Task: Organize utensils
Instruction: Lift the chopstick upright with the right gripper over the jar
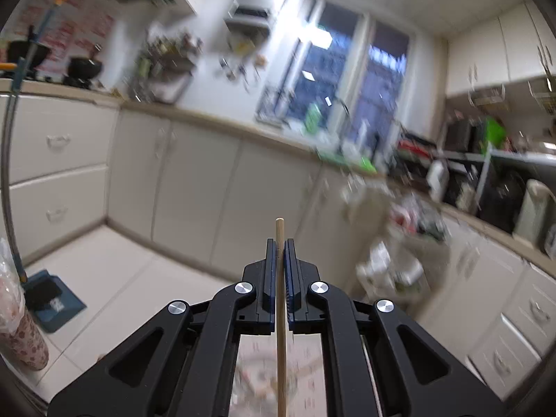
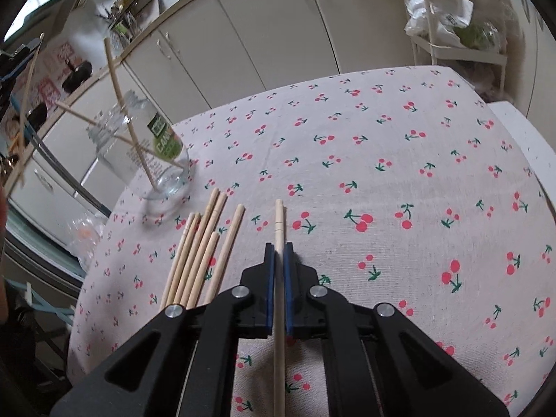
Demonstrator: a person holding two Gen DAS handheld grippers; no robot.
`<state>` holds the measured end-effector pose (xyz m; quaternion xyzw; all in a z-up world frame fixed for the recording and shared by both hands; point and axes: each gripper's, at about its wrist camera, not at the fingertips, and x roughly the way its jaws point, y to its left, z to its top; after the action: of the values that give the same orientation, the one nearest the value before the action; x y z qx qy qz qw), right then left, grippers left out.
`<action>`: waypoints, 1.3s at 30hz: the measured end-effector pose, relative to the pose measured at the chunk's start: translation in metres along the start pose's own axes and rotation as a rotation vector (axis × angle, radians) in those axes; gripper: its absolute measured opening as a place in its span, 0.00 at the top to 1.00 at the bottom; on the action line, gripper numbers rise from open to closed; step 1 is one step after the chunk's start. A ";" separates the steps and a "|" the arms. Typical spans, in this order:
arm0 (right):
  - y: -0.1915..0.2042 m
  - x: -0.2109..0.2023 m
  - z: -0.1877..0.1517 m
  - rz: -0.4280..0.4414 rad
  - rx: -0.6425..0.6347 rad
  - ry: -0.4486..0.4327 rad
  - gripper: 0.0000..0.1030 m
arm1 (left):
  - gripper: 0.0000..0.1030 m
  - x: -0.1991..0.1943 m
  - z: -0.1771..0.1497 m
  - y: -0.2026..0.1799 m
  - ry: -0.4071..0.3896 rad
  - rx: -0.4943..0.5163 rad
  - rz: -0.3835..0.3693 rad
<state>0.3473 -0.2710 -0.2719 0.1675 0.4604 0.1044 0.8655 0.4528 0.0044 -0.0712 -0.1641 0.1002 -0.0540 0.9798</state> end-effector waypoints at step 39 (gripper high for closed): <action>0.055 -0.112 0.079 0.356 0.167 -0.666 0.94 | 0.95 0.034 -0.082 -0.011 -0.016 0.281 0.093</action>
<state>0.3489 -0.2731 -0.1239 0.3392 0.1250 0.1551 0.9194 0.4674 -0.0365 -0.1499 -0.0208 0.0915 -0.0210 0.9954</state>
